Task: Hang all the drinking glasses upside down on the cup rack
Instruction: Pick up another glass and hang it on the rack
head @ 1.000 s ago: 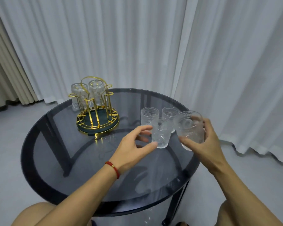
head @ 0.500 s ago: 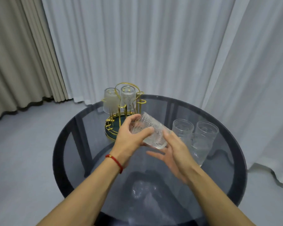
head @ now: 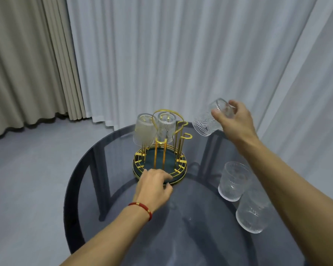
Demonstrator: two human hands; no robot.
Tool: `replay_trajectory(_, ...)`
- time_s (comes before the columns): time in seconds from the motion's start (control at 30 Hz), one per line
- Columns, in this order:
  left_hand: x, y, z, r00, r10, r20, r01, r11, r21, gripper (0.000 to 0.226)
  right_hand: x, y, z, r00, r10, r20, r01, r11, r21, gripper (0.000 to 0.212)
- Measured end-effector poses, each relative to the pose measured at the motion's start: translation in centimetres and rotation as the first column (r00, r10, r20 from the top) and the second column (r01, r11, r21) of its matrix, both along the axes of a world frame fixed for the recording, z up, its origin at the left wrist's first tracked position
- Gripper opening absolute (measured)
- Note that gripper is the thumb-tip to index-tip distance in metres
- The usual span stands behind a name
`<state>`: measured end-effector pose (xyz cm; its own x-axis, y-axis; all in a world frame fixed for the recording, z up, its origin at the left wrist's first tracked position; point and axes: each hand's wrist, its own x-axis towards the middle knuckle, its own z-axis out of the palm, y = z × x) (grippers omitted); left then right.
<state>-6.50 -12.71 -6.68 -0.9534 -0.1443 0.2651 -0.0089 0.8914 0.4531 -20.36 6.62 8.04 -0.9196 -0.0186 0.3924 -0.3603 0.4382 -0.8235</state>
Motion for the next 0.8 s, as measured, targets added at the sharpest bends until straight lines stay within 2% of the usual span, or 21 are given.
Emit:
replay_trajectory(0.07, -0.2, 0.0, -0.3, 1.000, 0.003, 0.011, -0.003, 1.000, -0.019, 0.026, -1.6, -1.7, 0.4, 0.998, 0.069, 0.015, -0.069, 0.996, 0.048, 0.082)
replay_trajectory(0.2, -0.2, -0.5, -0.5, 1.000, -0.011, 0.028, 0.010, 0.999, 0.038, 0.025, -3.2, -3.6, 0.5, 0.991, 0.133, 0.015, -0.134, 0.979, 0.153, 0.079)
replay_trajectory(0.43, 0.0, -0.4, -0.4, 0.998, -0.031, 0.053, 0.027, 0.997, 0.067, 0.024, -4.1, -4.6, -0.4, 0.954, 0.286, 0.091, -0.301, 0.905, 0.300, 0.080)
replay_trajectory(0.67, 0.1, -0.3, -0.3, 0.998, -0.023, 0.061, 0.019, 0.998, 0.065, 0.024, -4.9, -4.9, -0.7, 0.877, 0.419, 0.234, -0.476, 0.826, 0.303, 0.077)
replay_trajectory(0.8, 0.0, -0.2, -0.3, 0.999, -0.012, 0.049, 0.009, 0.998, 0.062, 0.023, -5.1, -5.8, -1.4, 0.854, 0.441, 0.276, -0.517, 0.779, 0.356, 0.071)
